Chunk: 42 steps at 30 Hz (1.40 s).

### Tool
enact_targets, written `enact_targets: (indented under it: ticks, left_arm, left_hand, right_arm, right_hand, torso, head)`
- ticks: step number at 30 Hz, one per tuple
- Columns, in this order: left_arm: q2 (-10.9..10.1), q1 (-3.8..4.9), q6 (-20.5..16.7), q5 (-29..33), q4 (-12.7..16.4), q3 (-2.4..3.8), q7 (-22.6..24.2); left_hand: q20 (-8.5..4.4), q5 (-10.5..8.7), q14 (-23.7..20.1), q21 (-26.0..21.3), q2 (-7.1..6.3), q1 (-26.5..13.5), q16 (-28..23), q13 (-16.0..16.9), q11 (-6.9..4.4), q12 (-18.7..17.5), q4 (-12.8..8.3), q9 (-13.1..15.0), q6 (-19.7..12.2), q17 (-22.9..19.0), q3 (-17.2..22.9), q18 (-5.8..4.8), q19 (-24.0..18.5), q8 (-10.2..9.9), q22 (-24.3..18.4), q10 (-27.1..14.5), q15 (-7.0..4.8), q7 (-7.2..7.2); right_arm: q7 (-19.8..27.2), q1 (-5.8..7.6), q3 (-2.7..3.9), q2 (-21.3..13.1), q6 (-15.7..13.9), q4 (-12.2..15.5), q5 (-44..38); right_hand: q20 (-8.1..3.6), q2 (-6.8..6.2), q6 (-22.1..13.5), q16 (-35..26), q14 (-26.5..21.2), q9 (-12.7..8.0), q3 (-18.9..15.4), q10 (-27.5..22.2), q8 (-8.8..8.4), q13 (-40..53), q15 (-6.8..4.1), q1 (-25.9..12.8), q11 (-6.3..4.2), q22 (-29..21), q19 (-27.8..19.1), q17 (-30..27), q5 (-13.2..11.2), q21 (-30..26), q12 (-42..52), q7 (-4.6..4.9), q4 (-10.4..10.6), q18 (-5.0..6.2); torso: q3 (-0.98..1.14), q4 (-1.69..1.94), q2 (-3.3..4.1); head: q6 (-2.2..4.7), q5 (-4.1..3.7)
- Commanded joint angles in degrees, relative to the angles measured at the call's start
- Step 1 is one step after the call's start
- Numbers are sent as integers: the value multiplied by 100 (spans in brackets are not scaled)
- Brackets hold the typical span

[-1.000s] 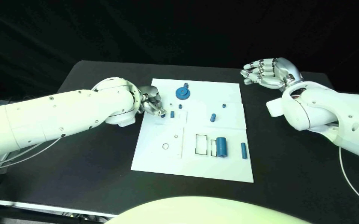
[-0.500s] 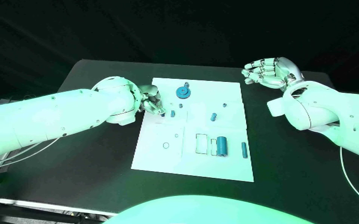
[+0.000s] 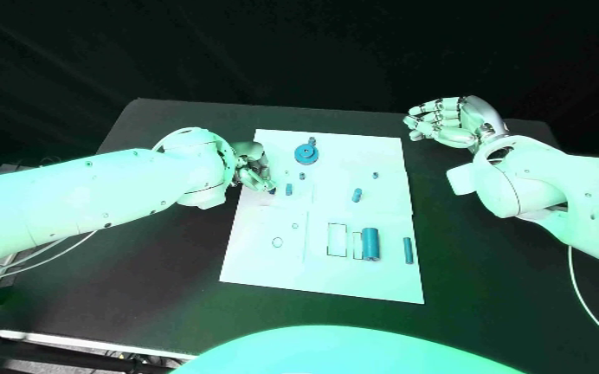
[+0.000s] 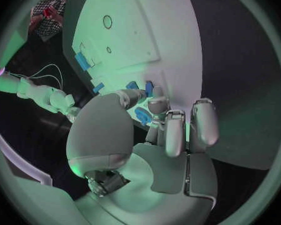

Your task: Assemble the parts on the task board

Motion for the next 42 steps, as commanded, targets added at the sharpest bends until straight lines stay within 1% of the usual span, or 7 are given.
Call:
enact_targets:
  ticks: [1,8,11,13,28,34,42]
  left_arm:
    - [10,-18,36,-66,5,1,4]
    - [48,-42,77,2,-5,0,15]
    - [56,-52,136,93,13,0,30]
    - [60,-56,162,135,24,0,35]
    - [65,-62,159,285,-8,-1,27]
    - [78,-62,45,329,-76,-1,23]
    - [131,-62,-21,391,-194,-1,8]
  left_hand:
    - [-1,11,502,24,41,5,18,1,6,6,-1214,7,16,1159,1166,-96,37,15,5,22,-44,-31]
    - [-3,15,512,27,30,-11,36,74,5,50,-1225,11,25,1198,1168,-97,40,15,10,56,-44,-32]
    - [-10,270,528,36,-34,-143,64,234,-15,147,-1255,29,91,1256,1154,-100,48,21,27,153,-57,-57]
    - [-12,317,531,41,-45,-174,69,267,-20,166,-1260,33,104,1268,1140,-103,56,24,39,173,-61,-64]
    - [-10,337,565,63,-2,-419,126,439,-76,277,-1153,75,224,1393,955,-121,111,84,117,321,-98,-145]
    - [-13,296,557,47,36,-554,114,396,-96,234,-1027,81,215,1364,751,-119,105,74,105,311,-118,-175]
    - [-31,224,545,7,74,-767,95,344,-112,170,-658,62,249,1322,139,-114,88,26,70,248,-131,-205]
  right_arm:
    - [55,-5,1,3,84,2,-6]
    - [55,-7,1,6,86,1,-6]
    - [54,-7,1,4,87,2,-6]
    - [54,-8,1,4,87,2,-6]
    - [54,-8,1,3,81,1,-6]
    - [54,-8,1,3,76,4,-6]
    - [63,-8,1,-4,34,18,-6]
  right_hand:
    - [-5,46,46,-25,45,-8,4,34,-7,-7,12,4,3,-5,-27,-6,19,-6,-29,148,5,77]
    - [-5,46,46,-25,45,-8,4,34,-7,-7,12,4,3,-5,-27,-6,19,-6,-29,148,5,77]
    - [-5,46,46,-25,45,-8,4,34,-7,-7,12,4,3,-5,-27,-6,19,-6,-29,148,5,77]
    - [-5,46,46,-25,45,-8,4,34,-7,-7,12,4,3,-5,-27,-6,19,-6,-29,148,5,77]
    - [-5,46,46,-25,45,-8,4,34,-7,-7,12,4,3,-5,-27,-6,19,-6,-29,148,5,77]
    - [-5,46,46,-25,45,-8,4,34,-7,-7,12,4,3,-5,-27,-6,19,-6,-29,148,5,77]
    - [-4,45,46,-36,52,-16,0,33,-9,-9,13,-14,4,-37,-26,-30,18,-4,-33,148,1,77]
  torso:
    - [2,1,-1]
    - [8,-10,-1]
    - [11,-11,-3]
    - [10,-7,-2]
    - [13,-3,2]
    - [9,-3,-2]
    - [8,-5,-1]
  head:
    - [0,7]
    - [-7,5]
    - [-14,-6]
    - [-17,-7]
    - [-33,-28]
    - [-25,-33]
    - [-27,-50]
